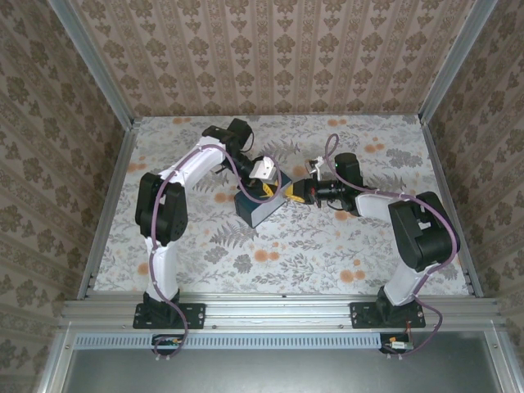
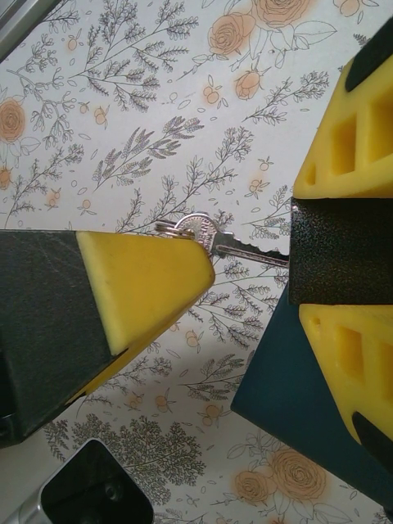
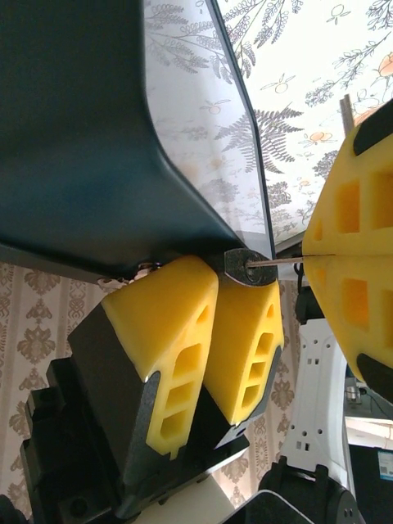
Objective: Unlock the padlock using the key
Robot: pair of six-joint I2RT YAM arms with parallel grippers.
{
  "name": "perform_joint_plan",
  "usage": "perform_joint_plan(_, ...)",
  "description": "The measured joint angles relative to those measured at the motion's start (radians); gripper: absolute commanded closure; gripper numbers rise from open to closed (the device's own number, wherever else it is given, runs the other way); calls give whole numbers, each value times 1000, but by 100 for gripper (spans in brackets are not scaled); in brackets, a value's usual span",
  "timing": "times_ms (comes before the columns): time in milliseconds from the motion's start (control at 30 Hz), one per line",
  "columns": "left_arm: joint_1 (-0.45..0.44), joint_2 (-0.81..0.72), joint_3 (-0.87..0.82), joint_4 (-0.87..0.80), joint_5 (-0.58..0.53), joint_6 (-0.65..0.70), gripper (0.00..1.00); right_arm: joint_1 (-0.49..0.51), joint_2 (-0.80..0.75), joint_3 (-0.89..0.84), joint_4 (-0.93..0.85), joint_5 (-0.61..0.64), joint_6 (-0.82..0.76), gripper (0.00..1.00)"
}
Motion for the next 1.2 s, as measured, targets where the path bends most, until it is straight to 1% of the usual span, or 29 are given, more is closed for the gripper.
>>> perform_joint_plan(267, 7, 0, 0, 1, -1, 0, 78, 6, 3, 13, 21, 1, 18, 100)
perform_joint_plan(333, 7, 0, 0, 1, -2, -1, 78, 6, 3, 13, 35, 2, 30, 97)
perform_joint_plan(400, 7, 0, 0, 2, -3, -1, 78, 7, 3, 13, 40, 2, 38, 96)
perform_joint_plan(500, 7, 0, 0, 2, -4, -4, 78, 9, 5, 5, 54, 6, 55, 99)
perform_joint_plan(833, 9, -3, -3, 9, -8, -6, 78, 18, 16, -17, 128, 9, 114, 100)
perform_joint_plan(1000, 13, -8, -16, 27, 0, -14, 74, 17, 25, -35, 177, 8, 145, 100)
perform_joint_plan(1200, 15, -10, -20, 28, 5, 0, 80, 14, 59, -32, 222, -16, 176, 100)
